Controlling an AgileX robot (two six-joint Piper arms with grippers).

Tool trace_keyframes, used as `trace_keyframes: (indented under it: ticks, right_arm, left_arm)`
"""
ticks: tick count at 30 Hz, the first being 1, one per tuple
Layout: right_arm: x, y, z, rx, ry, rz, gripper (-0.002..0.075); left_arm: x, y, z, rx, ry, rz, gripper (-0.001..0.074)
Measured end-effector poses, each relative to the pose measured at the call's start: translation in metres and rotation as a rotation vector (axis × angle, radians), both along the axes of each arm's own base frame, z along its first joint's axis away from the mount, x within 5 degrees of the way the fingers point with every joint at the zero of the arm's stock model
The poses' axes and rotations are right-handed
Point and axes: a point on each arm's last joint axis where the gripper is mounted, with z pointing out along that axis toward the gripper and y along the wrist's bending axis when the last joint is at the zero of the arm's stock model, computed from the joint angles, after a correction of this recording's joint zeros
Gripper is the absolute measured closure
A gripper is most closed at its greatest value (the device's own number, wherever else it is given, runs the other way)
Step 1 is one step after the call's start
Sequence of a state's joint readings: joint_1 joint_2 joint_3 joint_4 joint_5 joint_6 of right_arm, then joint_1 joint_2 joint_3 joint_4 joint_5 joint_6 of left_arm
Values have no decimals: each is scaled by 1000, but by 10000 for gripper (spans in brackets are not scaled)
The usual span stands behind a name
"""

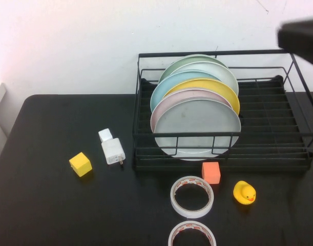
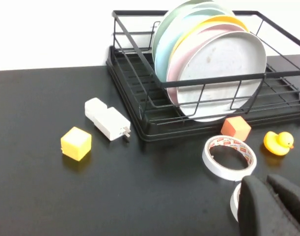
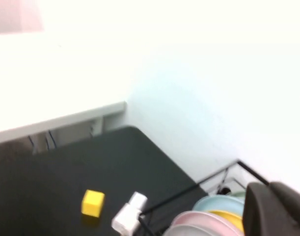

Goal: Place plate on rack

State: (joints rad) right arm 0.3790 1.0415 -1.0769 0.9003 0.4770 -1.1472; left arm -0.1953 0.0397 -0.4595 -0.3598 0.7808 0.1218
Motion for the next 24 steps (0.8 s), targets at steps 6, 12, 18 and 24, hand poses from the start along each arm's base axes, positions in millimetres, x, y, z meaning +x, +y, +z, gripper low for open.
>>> trace_keyframes:
  ticks: [6,12,18,24]
  right_arm:
    - [-59,-21,-8,45,-160,32,728]
    - [-107,-40,-8,77,-304,32,728]
    - [-122,-47,-19,89,-325,23,728]
    - [-118,-46,-34,80,-285,13,728]
  left_arm:
    - [-7,-1,-7,16,60,-24,735]
    - [-9,-1,-11,31,110,-38,735]
    - [-9,-1,-11,32,112,-39,736]
    - [-9,-1,-11,32,112,-39,736]
